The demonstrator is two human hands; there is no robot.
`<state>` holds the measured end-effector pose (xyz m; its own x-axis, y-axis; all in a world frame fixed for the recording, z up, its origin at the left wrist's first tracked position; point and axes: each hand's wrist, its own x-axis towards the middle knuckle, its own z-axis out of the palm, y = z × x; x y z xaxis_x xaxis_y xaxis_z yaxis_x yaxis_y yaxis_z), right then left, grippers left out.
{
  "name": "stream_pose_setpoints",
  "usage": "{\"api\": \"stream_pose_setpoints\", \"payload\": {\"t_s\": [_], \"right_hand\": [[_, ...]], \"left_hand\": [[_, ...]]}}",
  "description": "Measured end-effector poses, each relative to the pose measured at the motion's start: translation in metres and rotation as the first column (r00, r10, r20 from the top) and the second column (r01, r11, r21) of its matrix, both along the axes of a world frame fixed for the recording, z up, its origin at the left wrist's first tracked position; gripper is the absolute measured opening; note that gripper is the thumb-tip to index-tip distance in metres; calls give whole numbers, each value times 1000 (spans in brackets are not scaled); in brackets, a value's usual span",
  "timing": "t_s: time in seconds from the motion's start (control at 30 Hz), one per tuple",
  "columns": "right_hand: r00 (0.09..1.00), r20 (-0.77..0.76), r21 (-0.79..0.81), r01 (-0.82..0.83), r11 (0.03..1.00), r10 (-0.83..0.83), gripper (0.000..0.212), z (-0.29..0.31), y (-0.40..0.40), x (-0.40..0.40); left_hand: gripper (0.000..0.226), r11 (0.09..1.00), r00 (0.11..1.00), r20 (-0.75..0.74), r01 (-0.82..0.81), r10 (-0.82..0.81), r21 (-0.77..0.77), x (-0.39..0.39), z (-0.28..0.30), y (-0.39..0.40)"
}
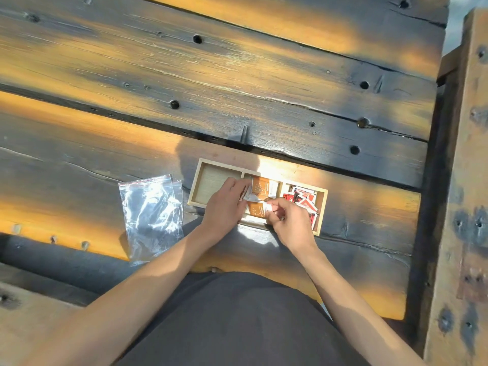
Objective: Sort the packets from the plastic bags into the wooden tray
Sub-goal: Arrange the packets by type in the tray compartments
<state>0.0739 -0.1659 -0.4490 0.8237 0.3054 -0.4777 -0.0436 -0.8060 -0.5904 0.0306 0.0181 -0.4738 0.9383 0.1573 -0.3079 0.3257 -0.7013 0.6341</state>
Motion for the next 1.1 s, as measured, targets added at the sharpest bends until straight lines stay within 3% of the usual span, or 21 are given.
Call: {"api": "stream_pose_setpoints", "payload": {"t_s": [0.1, 0.23, 0.33, 0.5, 0.7, 0.8, 0.9, 1.1], "right_hand": [[998, -15, -19, 57, 998, -58, 25, -3, 4, -4], [997, 29, -176, -63, 982, 69, 35, 2, 12, -5], [992, 63, -186, -96, 978, 109, 45, 5, 15, -4], [984, 124, -140, -108, 984, 126, 20, 1, 13, -3], [978, 119, -236, -137, 962, 169, 20, 0, 14, 7], [982, 98, -260, -134, 956, 164, 22, -1, 15, 14], [980, 138, -172, -118, 978, 143, 30, -1, 16, 13], [967, 135, -164, -193, 967, 216, 31, -7, 20, 2]], "left_hand": [[50, 999, 999, 7, -31, 31, -19, 5, 0, 2], [47, 998, 1000, -12, 26, -27, -62, 6, 2, 6], [47, 997, 1000, 15, 16, -15, -69, -1, 6, 8], [20, 993, 992, 50, -114, 115, -39, -12, 6, 4], [15, 985, 983, 58, -172, 172, -7, -1, 3, -3], [19, 991, 991, 19, -131, 131, -20, 9, 4, -5], [23, 996, 996, -3, -86, 86, -10, 12, 5, -3], [30, 1000, 998, 62, 23, -22, -12, 7, 6, -2]]}}
